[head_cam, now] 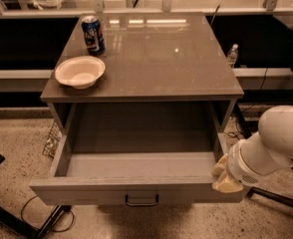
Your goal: Open top drawer
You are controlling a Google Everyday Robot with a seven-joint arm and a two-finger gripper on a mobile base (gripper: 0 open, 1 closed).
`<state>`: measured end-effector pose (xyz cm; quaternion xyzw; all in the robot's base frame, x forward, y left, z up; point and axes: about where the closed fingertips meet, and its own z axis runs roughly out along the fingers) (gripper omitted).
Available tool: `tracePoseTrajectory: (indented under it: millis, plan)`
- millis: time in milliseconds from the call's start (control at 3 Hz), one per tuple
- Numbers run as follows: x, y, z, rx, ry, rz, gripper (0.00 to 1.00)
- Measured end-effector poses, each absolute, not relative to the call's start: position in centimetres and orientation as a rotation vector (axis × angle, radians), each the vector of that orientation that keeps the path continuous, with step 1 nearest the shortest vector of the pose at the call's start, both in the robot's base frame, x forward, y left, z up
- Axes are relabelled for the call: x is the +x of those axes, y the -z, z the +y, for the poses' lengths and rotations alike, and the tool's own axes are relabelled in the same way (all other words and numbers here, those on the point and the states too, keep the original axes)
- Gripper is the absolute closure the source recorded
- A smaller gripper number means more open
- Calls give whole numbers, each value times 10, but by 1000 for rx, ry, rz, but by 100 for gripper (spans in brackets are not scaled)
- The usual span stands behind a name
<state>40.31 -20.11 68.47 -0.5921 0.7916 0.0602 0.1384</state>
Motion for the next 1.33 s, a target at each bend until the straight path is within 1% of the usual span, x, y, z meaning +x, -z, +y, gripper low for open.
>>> tracePoseTrajectory:
  millis: [333, 1333]
  plan:
    - [403, -685, -201, -1713, -174, 2289, 98]
    - [402, -685, -199, -1721, -173, 2285, 30]
